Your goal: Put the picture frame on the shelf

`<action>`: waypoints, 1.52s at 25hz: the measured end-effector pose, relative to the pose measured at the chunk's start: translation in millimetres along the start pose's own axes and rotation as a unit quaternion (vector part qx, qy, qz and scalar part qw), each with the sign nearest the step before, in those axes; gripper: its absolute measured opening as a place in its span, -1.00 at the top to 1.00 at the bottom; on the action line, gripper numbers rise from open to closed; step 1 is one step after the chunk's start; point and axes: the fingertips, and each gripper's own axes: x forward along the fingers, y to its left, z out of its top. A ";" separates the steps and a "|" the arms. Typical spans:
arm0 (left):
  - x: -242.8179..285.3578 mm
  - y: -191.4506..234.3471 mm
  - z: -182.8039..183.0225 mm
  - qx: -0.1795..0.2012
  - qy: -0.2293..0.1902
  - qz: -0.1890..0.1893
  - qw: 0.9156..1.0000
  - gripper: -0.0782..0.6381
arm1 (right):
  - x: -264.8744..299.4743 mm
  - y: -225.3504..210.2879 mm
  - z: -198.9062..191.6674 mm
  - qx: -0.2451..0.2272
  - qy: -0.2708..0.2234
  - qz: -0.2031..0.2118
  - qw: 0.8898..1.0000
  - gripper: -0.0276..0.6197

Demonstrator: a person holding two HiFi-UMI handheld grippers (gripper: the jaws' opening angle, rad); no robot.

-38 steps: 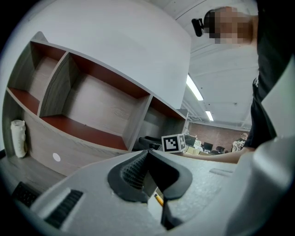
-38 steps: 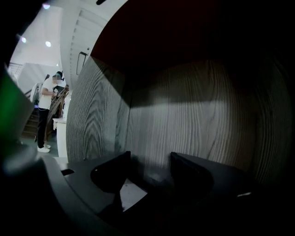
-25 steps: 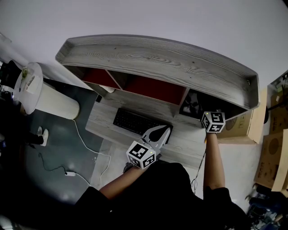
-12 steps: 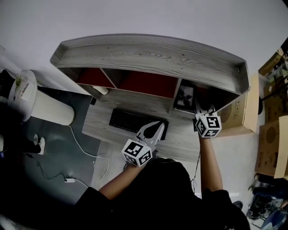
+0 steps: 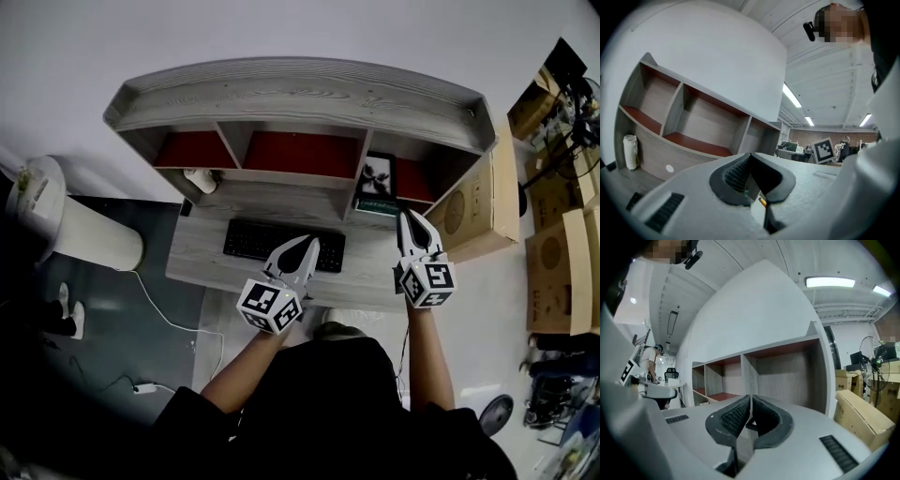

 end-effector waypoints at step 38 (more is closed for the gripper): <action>-265.3 -114.2 -48.4 0.005 0.012 -0.014 1.000 0.74 | -351.3 175.7 -54.1 -0.006 0.057 -0.114 0.992 0.87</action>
